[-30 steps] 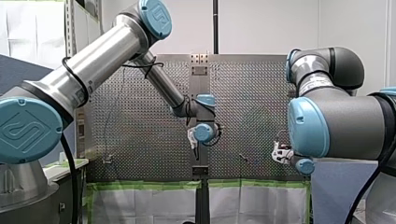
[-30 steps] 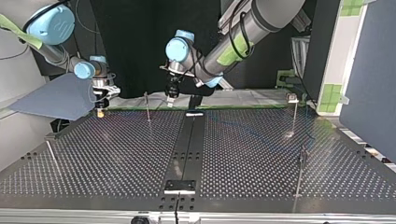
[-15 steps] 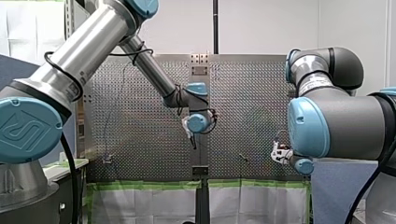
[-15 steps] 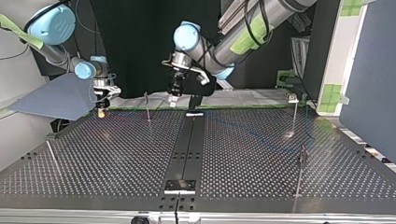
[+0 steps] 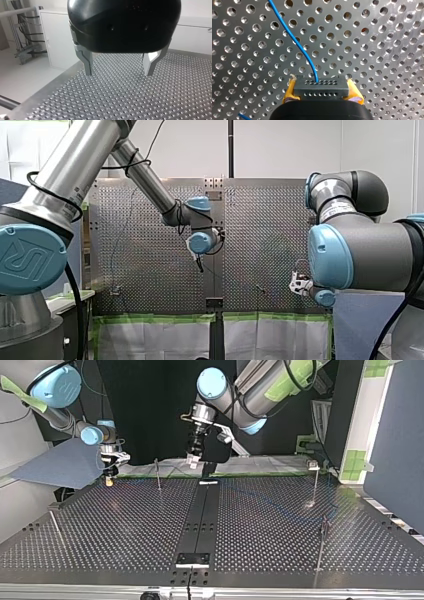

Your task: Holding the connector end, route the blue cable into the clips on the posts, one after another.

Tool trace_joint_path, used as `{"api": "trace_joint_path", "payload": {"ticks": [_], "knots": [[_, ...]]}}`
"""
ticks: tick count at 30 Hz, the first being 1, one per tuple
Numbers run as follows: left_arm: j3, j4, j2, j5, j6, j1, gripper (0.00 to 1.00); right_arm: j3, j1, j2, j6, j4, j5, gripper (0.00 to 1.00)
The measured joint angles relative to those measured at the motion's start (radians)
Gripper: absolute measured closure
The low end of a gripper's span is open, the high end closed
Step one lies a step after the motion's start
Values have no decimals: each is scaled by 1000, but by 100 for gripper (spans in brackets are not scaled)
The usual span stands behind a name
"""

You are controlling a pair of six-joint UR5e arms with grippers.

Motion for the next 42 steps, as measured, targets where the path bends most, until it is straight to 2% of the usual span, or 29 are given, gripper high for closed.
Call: {"api": "trace_joint_path", "payload": {"ticks": [14,19,25,35,42], "knots": [[-133,47,133,1,-4,-13,1,0,5,1,0,0,0,100],[-183,81,177,1,-29,-11,1,0,5,1,0,0,0,100],[-245,129,190,5,-46,-13,1,0,9,2,-1,-3,0,100],[-348,130,191,3,-48,-11,1,-1,11,3,-2,-3,0,100],[-426,134,191,1,-51,-11,1,0,11,2,-24,5,2,100]]}}
